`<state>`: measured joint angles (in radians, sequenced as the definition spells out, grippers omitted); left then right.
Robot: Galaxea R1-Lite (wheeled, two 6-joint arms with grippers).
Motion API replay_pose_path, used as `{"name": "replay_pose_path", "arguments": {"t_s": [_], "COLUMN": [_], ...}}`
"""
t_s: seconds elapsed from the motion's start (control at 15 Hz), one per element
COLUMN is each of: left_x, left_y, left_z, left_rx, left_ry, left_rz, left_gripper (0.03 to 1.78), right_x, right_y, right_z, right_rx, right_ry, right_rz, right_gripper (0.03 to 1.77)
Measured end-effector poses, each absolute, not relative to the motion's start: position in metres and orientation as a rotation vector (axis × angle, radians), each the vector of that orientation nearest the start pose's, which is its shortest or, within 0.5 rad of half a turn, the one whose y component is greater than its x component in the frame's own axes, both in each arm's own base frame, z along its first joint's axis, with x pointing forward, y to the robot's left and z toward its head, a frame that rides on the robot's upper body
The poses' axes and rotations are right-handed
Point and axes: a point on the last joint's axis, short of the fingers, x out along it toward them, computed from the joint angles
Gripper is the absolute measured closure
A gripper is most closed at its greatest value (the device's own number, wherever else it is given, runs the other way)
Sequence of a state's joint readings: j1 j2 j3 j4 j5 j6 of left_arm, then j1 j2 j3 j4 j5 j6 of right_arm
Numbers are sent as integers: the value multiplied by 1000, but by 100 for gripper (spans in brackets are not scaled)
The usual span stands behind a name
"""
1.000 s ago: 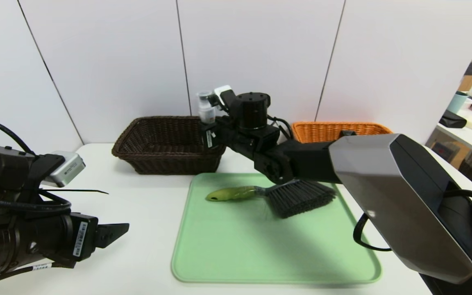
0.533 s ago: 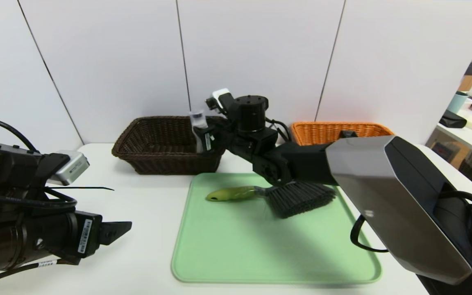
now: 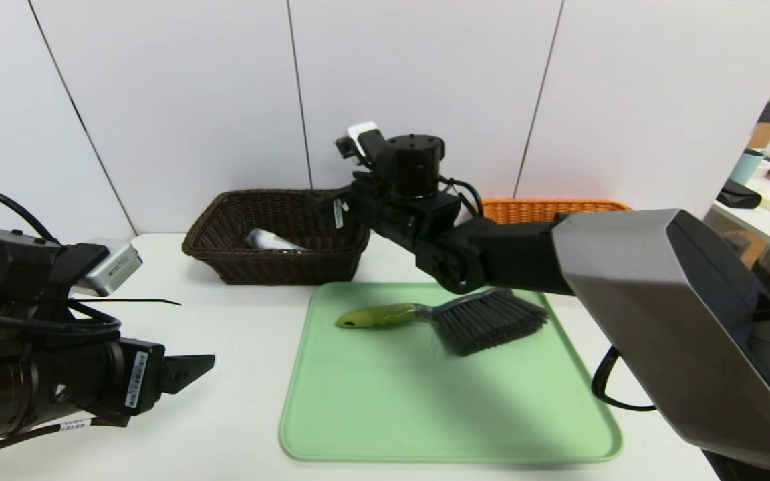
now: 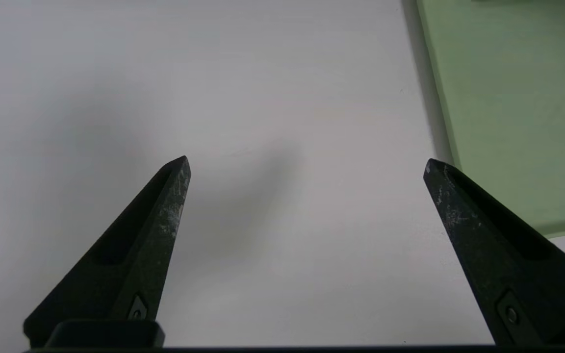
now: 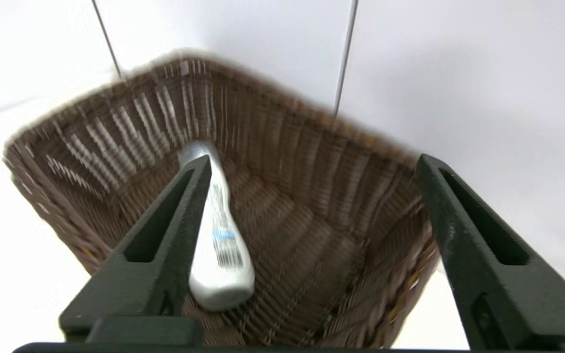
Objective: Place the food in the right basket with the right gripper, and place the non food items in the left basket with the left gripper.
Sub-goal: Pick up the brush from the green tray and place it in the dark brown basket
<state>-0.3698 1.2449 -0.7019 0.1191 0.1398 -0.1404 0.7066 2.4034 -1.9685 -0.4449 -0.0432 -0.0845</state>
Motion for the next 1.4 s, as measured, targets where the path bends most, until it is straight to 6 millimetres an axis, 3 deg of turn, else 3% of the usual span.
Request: {"name": "replay_pose_path", "arguments": {"t_s": [0.2,0.4,0.67,0.93,1.13,1.4], "left_x": [163,168,176,182,185,184], "left_y": [-60,-63,-82,-99,-107,-112], "left_z": [205,219,239,251,254,255], "left_rx": [26,21,27,36,43,47], "left_ry": [619,571,519,492,483,480], "left_rz": [-181,-199,-276,-333,-347,-369], "left_gripper": [12,12,12,12,12,12], "right_x": [376,348,299,240,193,146], "right_y": [318,291,228,158,111,47], "right_z": [242,295,345,351,332,305], "right_rx": [-73,-79,-143,-227,-271,-244], "right_ry": [-89,-90,63,260,404,483], "right_rz": [639,601,467,384,332,138], "right_gripper": [26,21,16,13,12,11]}}
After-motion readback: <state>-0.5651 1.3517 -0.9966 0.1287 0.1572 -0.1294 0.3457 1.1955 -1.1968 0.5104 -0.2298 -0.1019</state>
